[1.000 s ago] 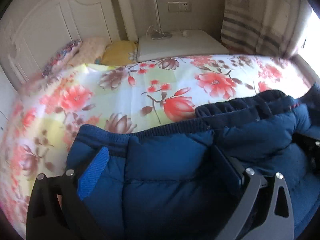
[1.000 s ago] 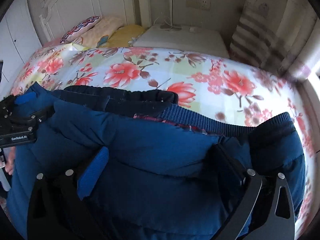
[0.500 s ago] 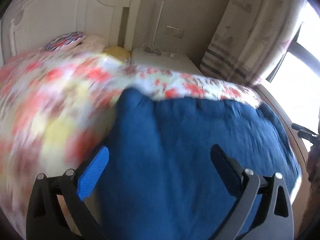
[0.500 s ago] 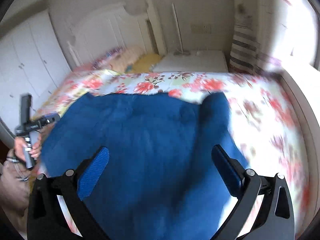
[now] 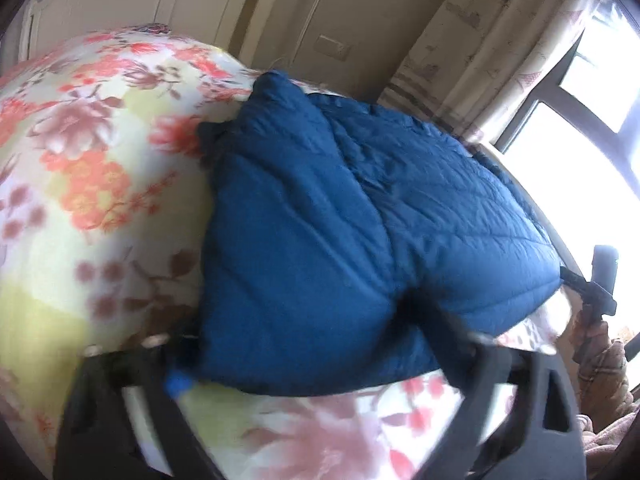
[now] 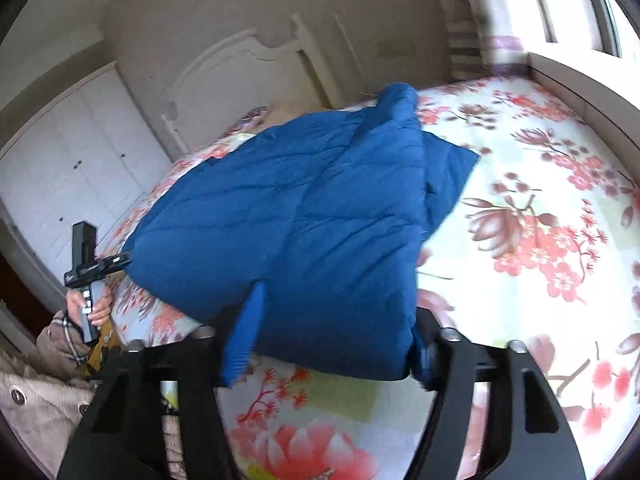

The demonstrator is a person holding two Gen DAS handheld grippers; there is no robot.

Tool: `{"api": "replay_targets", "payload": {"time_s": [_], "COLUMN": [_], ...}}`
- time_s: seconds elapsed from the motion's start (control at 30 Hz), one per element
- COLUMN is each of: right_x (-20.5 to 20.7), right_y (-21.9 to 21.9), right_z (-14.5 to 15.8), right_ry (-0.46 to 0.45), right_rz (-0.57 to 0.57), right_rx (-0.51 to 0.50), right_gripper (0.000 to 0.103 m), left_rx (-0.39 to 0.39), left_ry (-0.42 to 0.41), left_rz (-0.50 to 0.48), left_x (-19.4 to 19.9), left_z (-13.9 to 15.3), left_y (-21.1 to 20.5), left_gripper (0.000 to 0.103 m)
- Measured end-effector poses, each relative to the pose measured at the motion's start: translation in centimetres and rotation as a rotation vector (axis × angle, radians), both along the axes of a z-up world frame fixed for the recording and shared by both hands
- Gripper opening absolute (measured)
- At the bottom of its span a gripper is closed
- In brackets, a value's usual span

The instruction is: Fold large clothes

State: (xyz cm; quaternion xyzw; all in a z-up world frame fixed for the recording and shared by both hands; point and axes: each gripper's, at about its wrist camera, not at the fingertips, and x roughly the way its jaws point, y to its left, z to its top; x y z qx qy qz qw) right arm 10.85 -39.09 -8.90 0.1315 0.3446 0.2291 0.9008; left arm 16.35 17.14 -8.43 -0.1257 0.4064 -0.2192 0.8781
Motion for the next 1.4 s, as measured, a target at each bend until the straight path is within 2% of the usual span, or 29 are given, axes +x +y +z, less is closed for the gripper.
{"api": "replay_targets", "payload": {"time_s": [0.03, 0.07, 0.1, 0.17, 0.27, 0.33, 0.37, 0.4, 0.43, 0.47, 0.5, 0.53, 0.57, 0.6, 0.67, 0.7, 0.73, 0.8, 0.9, 0.93, 1.0, 1.1, 1.17, 1.2, 1.23, 1.27, 1.33, 1.4], "right_x": [-0.3, -0.8, -0.9, -1.7, -3.3, -4.2, -4.4, -4.3, -4.1, -3.8, -3.4, -3.1, -2.6, -2.2, -0.5, 0.9, 1.9, 5.1, 8.5, 10.3, 12.5, 16.3, 18.8, 20.0, 21.6, 22.0, 21.6, 21.0], "right_y": [0.0, 0.1, 0.2, 0.7, 1.5, 2.2, 2.3, 2.1, 1.7, 1.0, 0.1, -0.6, -1.6, -2.1, -1.6, 0.1, 1.5, 6.6, 13.3, 16.3, 19.7, 24.7, 27.9, 28.7, 29.3, 28.4, 27.7, 27.8], "right_z": [0.1, 0.3, 0.4, 0.7, 0.9, 0.8, 0.8, 0.7, 0.9, 1.3, 2.0, 2.5, 3.6, 4.3, 6.4, 7.6, 8.3, 9.8, 10.7, 11.0, 11.2, 9.9, 7.2, 5.4, 2.1, 1.1, 1.2, 1.2], "right_ry": [-0.005, -0.012, -0.015, -0.010, -0.014, -0.010, -0.004, 0.007, 0.027, 0.032, 0.025, 0.024, 0.021, 0.013, -0.030, -0.051, -0.062, -0.098, -0.149, -0.169, -0.193, -0.111, -0.089, -0.069, 0.019, 0.038, 0.035, 0.023], "right_rz": [0.006, 0.013, 0.013, 0.032, 0.085, 0.104, 0.101, 0.091, 0.066, 0.022, -0.059, -0.136, -0.251, -0.299, -0.312, -0.297, -0.276, -0.162, -0.060, -0.027, 0.026, 0.105, 0.101, 0.102, 0.126, 0.129, 0.117, 0.116], "right_rx": [0.002, 0.011, 0.013, 0.003, -0.008, 0.002, -0.001, -0.004, 0.006, 0.021, 0.011, -0.007, -0.020, -0.009, -0.005, -0.051, -0.082, -0.145, -0.263, -0.303, -0.341, -0.381, -0.534, -0.612, -0.678, -0.641, -0.595, -0.605], "right_gripper": [0.058, 0.056, 0.055, 0.055, 0.055, 0.055, 0.055, 0.058, 0.060, 0.064, 0.071, 0.078, 0.082, 0.082, 0.082, 0.082, 0.082, 0.085, 0.085, 0.083, 0.067, 0.062, 0.062, 0.062, 0.062, 0.062, 0.062, 0.062], "left_rx": [-0.018, -0.034, -0.057, -0.074, -0.041, -0.059, -0.062, -0.046, -0.016, 0.027, 0.107, 0.159, 0.209, 0.239, 0.303, 0.322, 0.357, 0.399, 0.437, 0.478, 0.492, 0.534, 0.555, 0.573, 0.567, 0.504, 0.469, 0.455], "left_ry": [0.003, -0.003, -0.010, -0.012, -0.014, -0.002, 0.004, 0.013, 0.010, -0.004, -0.040, -0.074, -0.127, -0.177, -0.267, -0.274, -0.268, -0.215, -0.187, -0.143, -0.106, -0.103, -0.074, 0.009, 0.063, 0.060, 0.063, 0.061], "left_rz": [0.003, 0.008, 0.003, -0.003, 0.009, 0.029, 0.036, 0.045, 0.065, 0.099, 0.159, 0.198, 0.241, 0.269, 0.288, 0.293, 0.312, 0.330, 0.294, 0.297, 0.290, 0.299, 0.275, 0.246, 0.234, 0.245, 0.248, 0.247], "left_x": [-0.3, -1.0, -1.7, -3.4, -6.2, -7.6, -8.2, -8.8, -9.0, -9.1, -9.2, -9.3, -9.3, -9.1, -7.0, -6.2, -4.2, 0.1, 4.8, 7.4, 11.0, 14.6, 16.2, 17.7, 18.3, 18.4, 18.4, 18.3], "left_z": [0.1, 0.3, 0.6, 0.8, 1.0, 0.8, 0.7, 0.6, 0.8, 1.3, 2.4, 3.3, 4.7, 6.0, 9.1, 9.8, 10.5, 10.8, 10.4, 9.8, 9.0, 7.2, 5.2, 2.9, 1.6, 1.5, 1.5, 1.3], "left_y": [0.2, 0.6, 1.1, 1.8, 2.8, 3.9, 4.2, 4.4, 4.8, 4.8, 4.9, 4.9, 5.0, 5.0, 3.8, 3.2, 2.1, -0.4, -4.0, -5.4, -7.7, -9.8, -11.1, -11.4, -11.5, -10.9, -10.2, -9.8], "left_gripper": [0.060, 0.048, 0.043, 0.042, 0.042, 0.044, 0.048, 0.058, 0.064, 0.075, 0.086, 0.091, 0.097, 0.101, 0.101, 0.101, 0.101, 0.101, 0.101, 0.101, 0.101, 0.101, 0.101, 0.101, 0.101, 0.101, 0.101, 0.101]}}
